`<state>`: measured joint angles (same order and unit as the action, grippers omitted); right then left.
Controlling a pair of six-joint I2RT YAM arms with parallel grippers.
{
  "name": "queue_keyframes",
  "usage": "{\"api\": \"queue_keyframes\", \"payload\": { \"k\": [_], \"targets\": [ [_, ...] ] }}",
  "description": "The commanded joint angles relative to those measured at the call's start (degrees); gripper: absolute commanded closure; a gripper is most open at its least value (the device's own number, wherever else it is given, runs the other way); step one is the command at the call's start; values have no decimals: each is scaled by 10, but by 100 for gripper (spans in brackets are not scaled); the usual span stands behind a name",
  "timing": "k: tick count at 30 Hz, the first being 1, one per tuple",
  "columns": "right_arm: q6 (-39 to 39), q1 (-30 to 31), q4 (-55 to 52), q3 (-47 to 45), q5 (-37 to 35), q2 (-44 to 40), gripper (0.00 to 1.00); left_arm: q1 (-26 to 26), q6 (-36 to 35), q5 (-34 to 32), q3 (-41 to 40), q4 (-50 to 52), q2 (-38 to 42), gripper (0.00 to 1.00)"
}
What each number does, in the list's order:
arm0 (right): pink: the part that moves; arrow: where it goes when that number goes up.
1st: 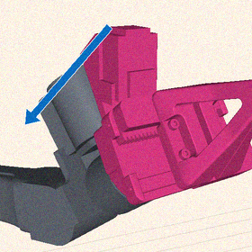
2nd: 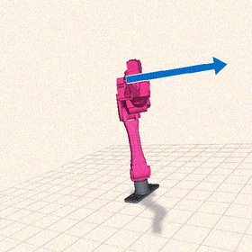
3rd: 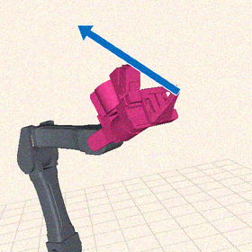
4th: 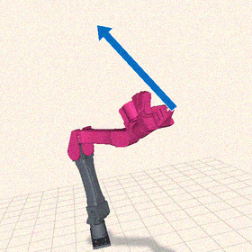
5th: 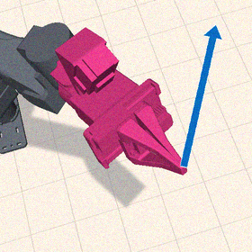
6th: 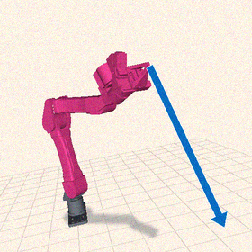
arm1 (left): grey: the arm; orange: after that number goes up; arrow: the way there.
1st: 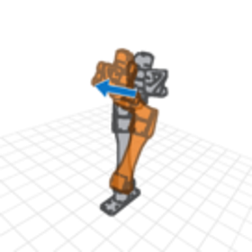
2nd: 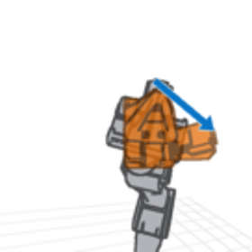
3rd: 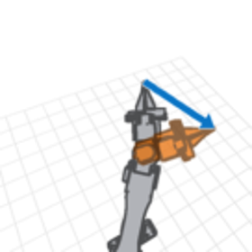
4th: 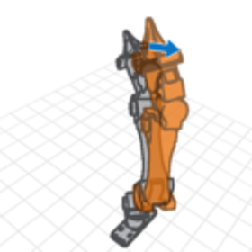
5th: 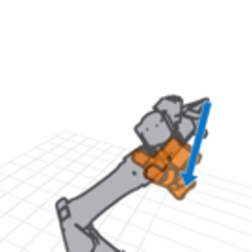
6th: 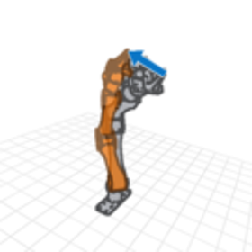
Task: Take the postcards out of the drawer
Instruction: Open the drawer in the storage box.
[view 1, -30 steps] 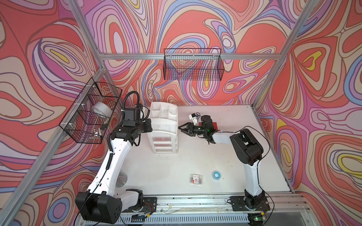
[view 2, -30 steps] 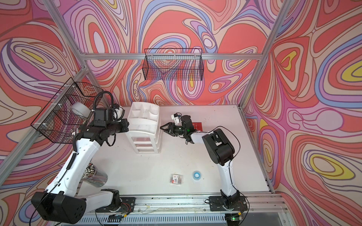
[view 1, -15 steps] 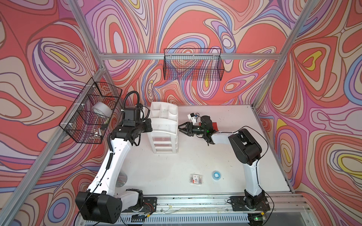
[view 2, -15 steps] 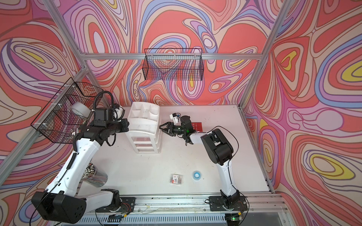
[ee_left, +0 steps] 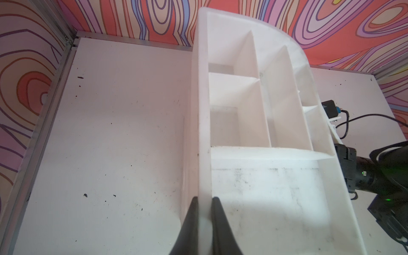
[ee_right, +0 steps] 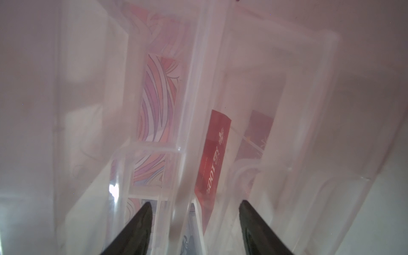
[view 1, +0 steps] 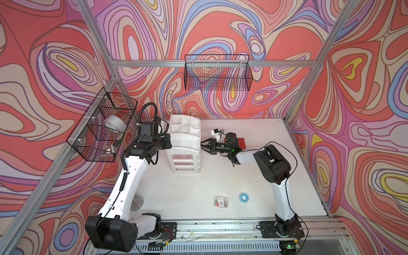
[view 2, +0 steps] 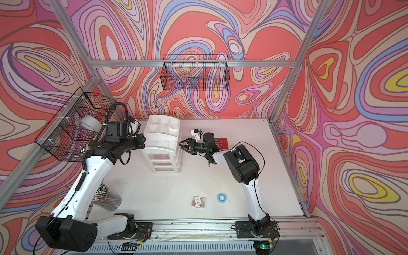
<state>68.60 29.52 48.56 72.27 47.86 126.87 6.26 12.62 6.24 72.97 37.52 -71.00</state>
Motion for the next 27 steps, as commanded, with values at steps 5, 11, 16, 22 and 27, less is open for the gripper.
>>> {"api": "queue_keyframes", "payload": {
  "k": [5,11,16,22,27],
  "targets": [
    [61,15,98,-16,2,29,37,0,-12,31,-10,26,-18,100],
    [103,19,161,-24,-1,39,37,0,-11,34,-11,25,-19,100],
    [139,19,215,-24,-4,53,38,0,-12,33,-11,28,-19,100],
    [144,19,222,-26,-2,48,40,0,-14,23,-9,32,-17,100],
    [142,16,228,-30,0,39,41,0,-14,16,-9,34,-18,100]
  ]
}}
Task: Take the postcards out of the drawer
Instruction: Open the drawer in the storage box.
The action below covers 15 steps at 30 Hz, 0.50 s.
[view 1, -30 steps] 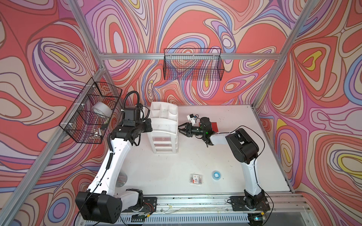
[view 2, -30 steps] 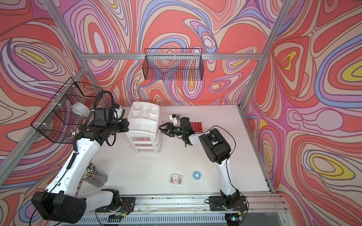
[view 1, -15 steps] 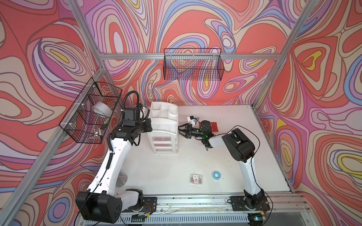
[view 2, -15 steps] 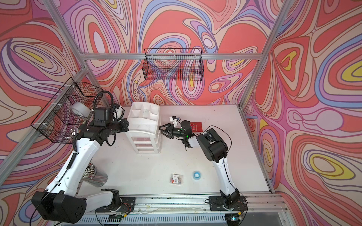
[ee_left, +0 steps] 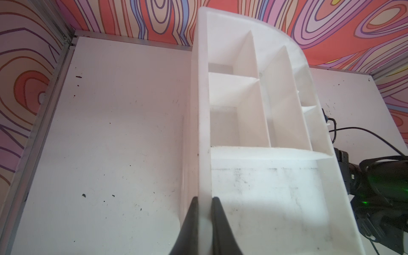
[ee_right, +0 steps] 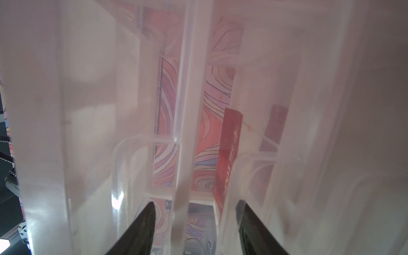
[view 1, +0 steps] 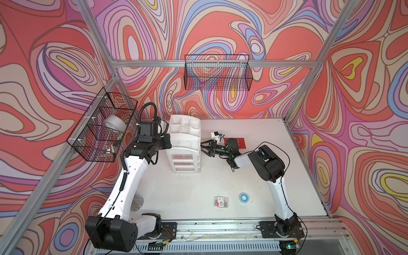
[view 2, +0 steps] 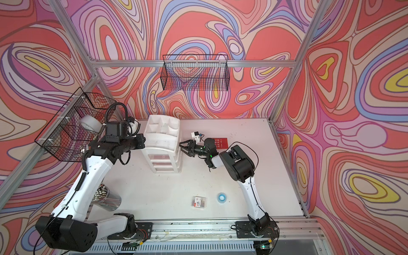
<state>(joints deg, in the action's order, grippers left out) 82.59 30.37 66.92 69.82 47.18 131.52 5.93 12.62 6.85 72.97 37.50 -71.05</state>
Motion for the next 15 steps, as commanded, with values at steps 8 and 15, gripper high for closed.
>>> {"api": "queue_keyframes", "payload": {
  "k": [8,15],
  "targets": [
    [43,-14,118,-21,6,-16,41,3,-15,-4,-5,41,-21,100],
    [67,-26,158,-30,6,-17,41,3,-14,-7,-5,42,-22,100]
  ]
}}
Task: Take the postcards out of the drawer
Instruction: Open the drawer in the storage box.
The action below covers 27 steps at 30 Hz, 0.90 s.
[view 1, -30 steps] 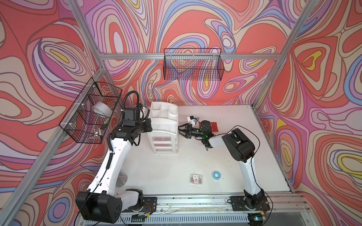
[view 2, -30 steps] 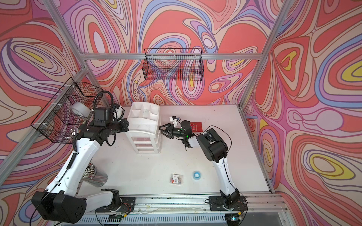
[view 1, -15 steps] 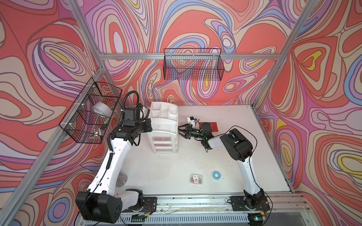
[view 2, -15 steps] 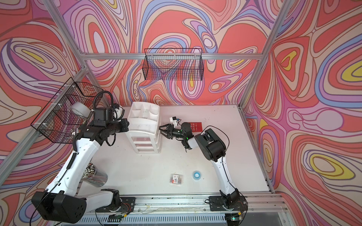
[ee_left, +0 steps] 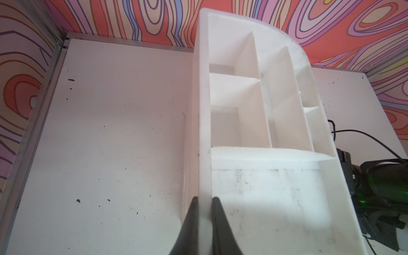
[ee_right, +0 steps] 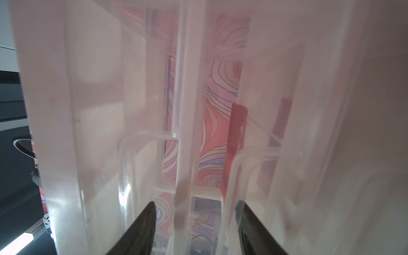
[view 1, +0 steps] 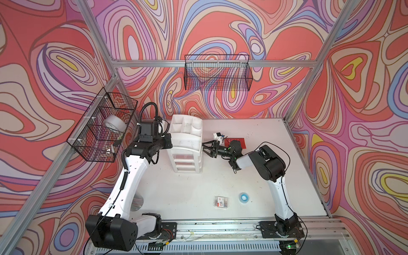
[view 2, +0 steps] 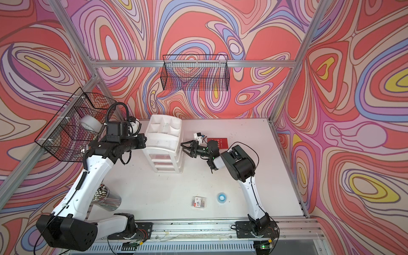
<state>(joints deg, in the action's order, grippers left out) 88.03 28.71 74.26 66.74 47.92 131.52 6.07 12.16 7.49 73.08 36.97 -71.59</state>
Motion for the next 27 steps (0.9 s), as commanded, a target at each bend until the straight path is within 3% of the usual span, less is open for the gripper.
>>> {"api": "queue_keyframes", "payload": {
  "k": [1,27],
  "targets": [
    [12,-12,87,-2,-1,-18,42,2,-10,-14,-6,47,-17,100],
    [-4,-46,109,-72,13,-53,44,2,-9,-13,-10,45,-18,100]
  ]
}}
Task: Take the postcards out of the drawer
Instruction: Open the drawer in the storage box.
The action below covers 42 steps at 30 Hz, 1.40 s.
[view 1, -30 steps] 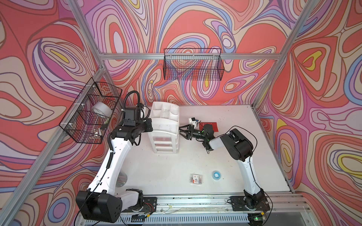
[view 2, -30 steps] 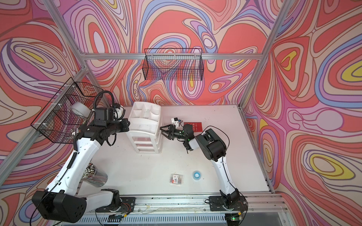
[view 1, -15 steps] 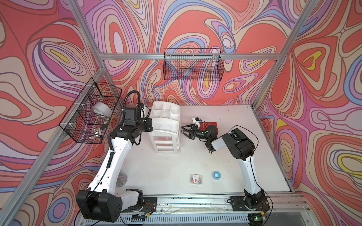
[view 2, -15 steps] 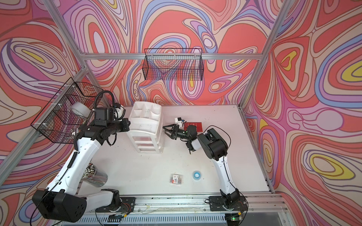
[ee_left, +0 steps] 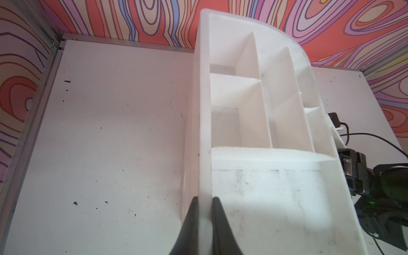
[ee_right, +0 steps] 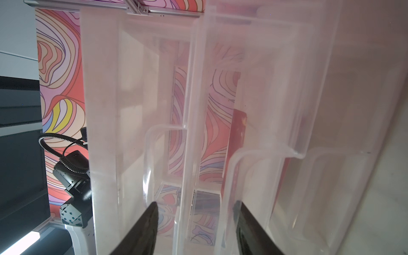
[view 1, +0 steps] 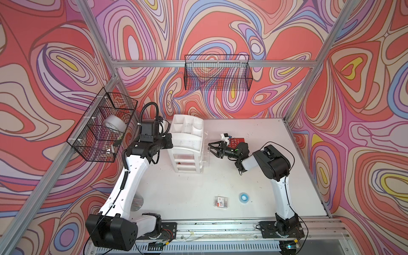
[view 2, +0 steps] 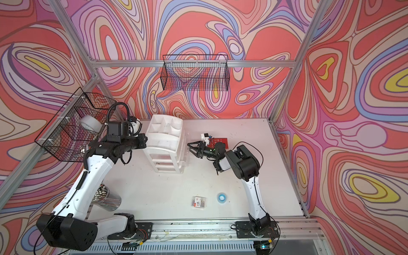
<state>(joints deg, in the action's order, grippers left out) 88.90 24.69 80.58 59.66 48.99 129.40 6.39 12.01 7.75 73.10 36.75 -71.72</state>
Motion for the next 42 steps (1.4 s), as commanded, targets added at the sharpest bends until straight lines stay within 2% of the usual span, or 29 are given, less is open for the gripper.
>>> {"api": "queue_keyframes", "payload": {
  "k": [1,4,11,24,35,42],
  "targets": [
    [-14,-6,44,0,4,-29,44,-1,-8,-16,-10,47,-17,100],
    [-33,-6,17,-1,8,-29,45,-2,-7,-15,-10,46,-17,100],
    [-140,-6,-142,-5,6,-72,50,-1,-5,-14,-13,45,-17,100],
    [-145,-7,-156,-1,6,-68,58,-2,2,-26,-15,41,-10,100],
    [-218,-7,-260,-7,4,-108,61,-2,3,-52,-10,44,4,100],
    [-221,-13,-271,-14,9,-114,62,-1,4,-78,-10,44,22,100]
  ]
}}
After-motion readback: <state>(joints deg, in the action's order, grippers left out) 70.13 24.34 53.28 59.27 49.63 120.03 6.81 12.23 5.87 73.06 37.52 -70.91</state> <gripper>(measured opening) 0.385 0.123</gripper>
